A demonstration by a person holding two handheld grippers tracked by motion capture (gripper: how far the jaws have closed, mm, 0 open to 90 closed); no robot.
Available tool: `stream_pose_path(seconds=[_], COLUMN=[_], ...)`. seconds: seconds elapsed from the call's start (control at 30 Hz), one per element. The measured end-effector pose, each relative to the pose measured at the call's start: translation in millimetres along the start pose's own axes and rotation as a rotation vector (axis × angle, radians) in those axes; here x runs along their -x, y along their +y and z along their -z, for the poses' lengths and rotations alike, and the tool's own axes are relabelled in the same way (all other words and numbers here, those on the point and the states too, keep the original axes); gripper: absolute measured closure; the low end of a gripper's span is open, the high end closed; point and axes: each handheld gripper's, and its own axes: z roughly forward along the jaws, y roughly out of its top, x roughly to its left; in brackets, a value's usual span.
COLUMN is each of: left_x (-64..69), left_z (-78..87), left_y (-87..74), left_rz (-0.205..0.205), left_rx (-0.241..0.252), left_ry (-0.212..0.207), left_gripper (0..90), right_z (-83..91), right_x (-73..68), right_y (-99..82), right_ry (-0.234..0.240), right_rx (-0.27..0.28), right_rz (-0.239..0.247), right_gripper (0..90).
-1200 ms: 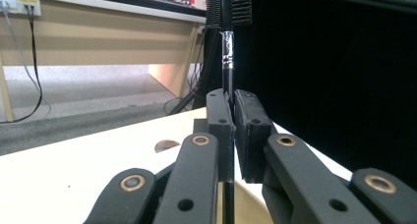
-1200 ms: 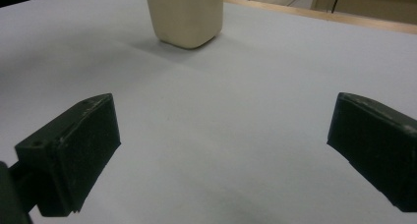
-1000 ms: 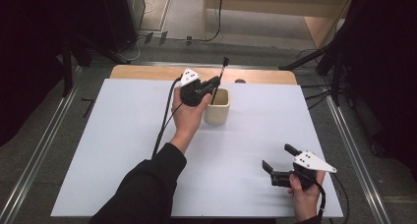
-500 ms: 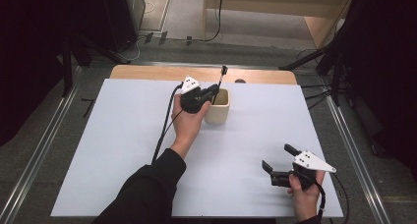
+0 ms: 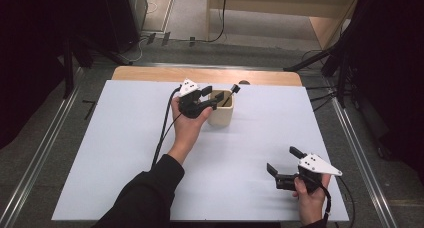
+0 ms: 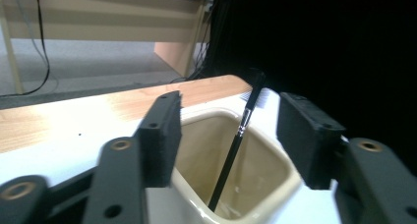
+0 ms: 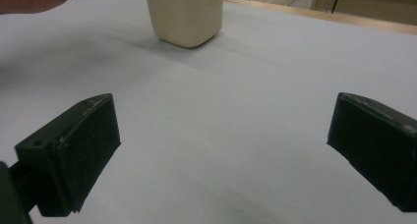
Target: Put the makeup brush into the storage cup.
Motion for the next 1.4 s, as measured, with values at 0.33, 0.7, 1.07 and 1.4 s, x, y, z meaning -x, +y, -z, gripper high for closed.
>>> stream_pose_path(seconds=[0.33,0.7,1.07,1.4], left_x=[2.3,-2.6,-3.9,-10.5], left_z=[23.5,50.2,80.7,103.6], left_y=[-1.7,-12.7,-24.9,-40.9], left_rz=[-0.054,-0.074,-0.072,-0.062], left_rx=[-0.05,-0.062,-0.062,-0.06], left_ry=[-0.035,-0.03,-0.039,-0.021], left_gripper=[0.0,0.0,0.0,0.0], right_z=[-0.6,-0.8,-2.9,-3.4], right_x=[-1.2,0.5,-1.5,-1.3], right_y=[0.2,-0.9,-1.0,-1.3], right_ry=[0.0,-0.003,-0.004,-0.002], right_rx=[-0.004,-0.005,-0.012,-0.01], right_rz=[0.004,0.0,0.007,0.006], right_gripper=[0.0,0.0,0.0,0.0])
